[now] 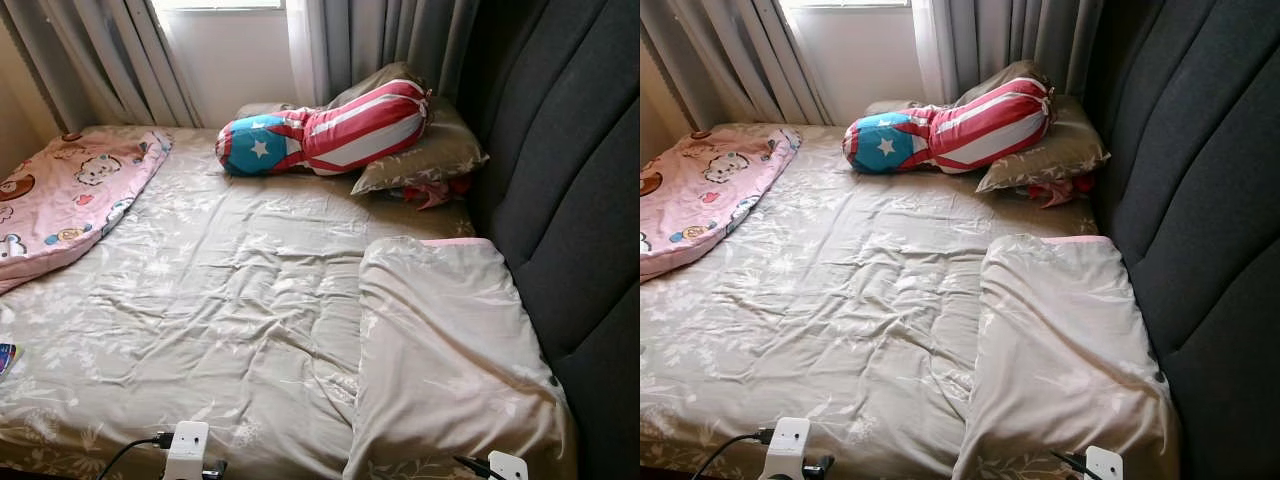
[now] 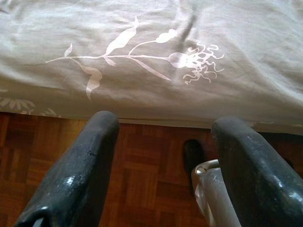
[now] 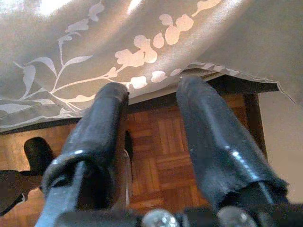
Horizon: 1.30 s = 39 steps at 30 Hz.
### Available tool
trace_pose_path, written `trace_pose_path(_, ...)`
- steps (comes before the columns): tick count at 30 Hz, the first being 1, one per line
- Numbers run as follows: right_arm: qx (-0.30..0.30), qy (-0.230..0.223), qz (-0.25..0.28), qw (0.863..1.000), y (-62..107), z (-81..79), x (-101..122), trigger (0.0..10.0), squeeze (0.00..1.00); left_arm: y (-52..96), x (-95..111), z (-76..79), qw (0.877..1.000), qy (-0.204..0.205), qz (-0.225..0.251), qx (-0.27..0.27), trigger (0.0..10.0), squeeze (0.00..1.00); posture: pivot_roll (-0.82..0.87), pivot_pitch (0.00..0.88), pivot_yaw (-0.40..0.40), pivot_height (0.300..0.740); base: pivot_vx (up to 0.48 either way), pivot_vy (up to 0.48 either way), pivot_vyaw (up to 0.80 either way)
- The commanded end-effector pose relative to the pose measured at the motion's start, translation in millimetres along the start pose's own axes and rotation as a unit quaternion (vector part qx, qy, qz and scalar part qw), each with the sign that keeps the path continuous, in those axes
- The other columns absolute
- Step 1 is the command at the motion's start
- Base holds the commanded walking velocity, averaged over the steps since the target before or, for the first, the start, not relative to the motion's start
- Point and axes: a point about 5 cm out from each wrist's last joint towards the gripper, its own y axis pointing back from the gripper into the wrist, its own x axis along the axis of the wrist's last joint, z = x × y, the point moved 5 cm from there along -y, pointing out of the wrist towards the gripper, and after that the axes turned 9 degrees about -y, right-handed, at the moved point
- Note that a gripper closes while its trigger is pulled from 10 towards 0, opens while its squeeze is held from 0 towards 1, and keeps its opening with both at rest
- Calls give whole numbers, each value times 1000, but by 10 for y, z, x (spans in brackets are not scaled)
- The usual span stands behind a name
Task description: Clean up the room
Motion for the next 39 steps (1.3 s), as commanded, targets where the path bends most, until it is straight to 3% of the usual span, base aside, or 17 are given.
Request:
trace_pose_path(1, 0, 5, -13, 1000, 11, -3, -73, 10000, 820, 16, -75, 4, 1000, 5, -11, 3, 10000, 0, -1, 0, 7, 740, 0, 0, 0)
trace_pose_path(3, 1, 5, -14, 1000, 11, -6, -76, 10000, 824, 16, -77, 8, 1000, 5, -12, 3, 10000, 0, -1, 0, 7, 740, 0, 0, 0)
trace_pose_path(4, 5, 7, -17, 1000, 12, -25, -90, 10000, 0, 17, -84, 3, 1000, 5, -13, 3, 10000, 0, 0, 0, 6, 740, 0, 0, 0)
trace_pose_path(16, 24, 38, -22, 999, 11, -108, -108, 10000, 0, 21, -101, -25, 1000, 15, -16, 8, 10000, 0, 4, 0, 5, 740, 0, 0, 0)
trace_pose_path(20, 28, 39, -12, 999, 4, -143, -60, 10000, 0, 19, -96, -27, 1000, 25, -16, 10, 10000, 0, 4, 0, 5, 740, 0, 0, 711)
trace_pose_path(23, 21, 19, -13, 1000, 2, -132, -63, 10000, 0, 18, -97, -22, 1000, 25, -17, 10, 10000, 0, 7, 0, 2, 740, 0, 325, 267)
trace_pose_path(39, 27, 26, -18, 999, 6, -161, -92, 10000, 0, 24, -129, -27, 999, 25, -24, 11, 10000, 0, 12, 0, 6, 740, 0, 411, 0)
